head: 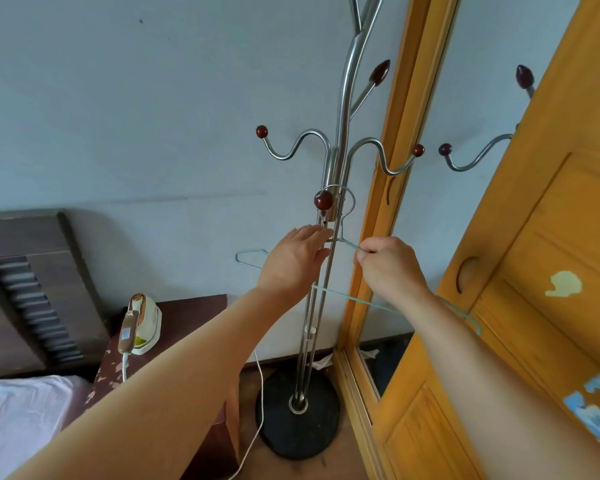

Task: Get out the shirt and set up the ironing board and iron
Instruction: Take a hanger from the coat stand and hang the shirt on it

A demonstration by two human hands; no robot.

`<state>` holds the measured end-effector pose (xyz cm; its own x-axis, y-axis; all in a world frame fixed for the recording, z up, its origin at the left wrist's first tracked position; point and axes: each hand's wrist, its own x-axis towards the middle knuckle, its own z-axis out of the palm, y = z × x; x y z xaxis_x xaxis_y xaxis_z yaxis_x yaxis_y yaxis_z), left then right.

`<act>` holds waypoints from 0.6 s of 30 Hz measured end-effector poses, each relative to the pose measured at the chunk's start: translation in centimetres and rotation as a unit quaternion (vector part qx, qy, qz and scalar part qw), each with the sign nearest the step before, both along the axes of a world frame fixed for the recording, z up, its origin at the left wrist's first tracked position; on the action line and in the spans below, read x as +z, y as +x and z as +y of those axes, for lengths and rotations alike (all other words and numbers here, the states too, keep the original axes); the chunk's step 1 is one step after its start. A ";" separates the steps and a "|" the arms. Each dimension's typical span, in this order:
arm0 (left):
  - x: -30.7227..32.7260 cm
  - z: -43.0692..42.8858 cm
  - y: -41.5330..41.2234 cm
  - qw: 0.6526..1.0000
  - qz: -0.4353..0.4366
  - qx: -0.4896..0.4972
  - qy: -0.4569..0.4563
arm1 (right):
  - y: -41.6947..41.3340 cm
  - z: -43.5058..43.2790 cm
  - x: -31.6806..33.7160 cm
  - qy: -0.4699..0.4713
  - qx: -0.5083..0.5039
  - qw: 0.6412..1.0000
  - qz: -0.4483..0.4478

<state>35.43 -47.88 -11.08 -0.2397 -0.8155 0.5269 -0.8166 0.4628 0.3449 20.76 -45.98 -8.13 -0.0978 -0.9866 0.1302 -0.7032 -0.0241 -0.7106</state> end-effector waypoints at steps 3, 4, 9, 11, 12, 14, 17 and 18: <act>0.1 1.1 0.7 0.999 0.011 0.046 -0.004 | 0.6 0.5 0.4 0.003 0.063 0.998 0.006; 0.0 1.7 1.3 0.998 0.012 0.063 -0.010 | 1.1 0.6 0.5 -0.004 0.089 0.996 0.004; 0.2 6.3 6.2 0.985 0.015 0.170 -0.025 | 6.8 1.5 1.0 -0.038 0.217 0.975 0.014; 0.3 8.9 8.6 0.973 0.024 0.226 -0.028 | 9.8 2.7 1.3 -0.047 0.271 0.961 0.014; 0.4 10.4 9.9 0.966 0.027 0.253 -0.031 | 11.3 3.5 1.4 -0.052 0.295 0.954 0.012; 0.6 13.7 12.5 0.951 0.033 0.306 -0.038 | 14.5 5.3 1.7 -0.061 0.338 0.939 0.008; 0.8 19.8 15.8 0.922 0.040 0.380 -0.059 | 19.4 9.1 2.0 -0.081 0.410 0.908 0.007; 0.8 22.3 17.0 0.911 0.037 0.405 -0.067 | 21.1 10.9 2.0 -0.087 0.439 0.894 0.003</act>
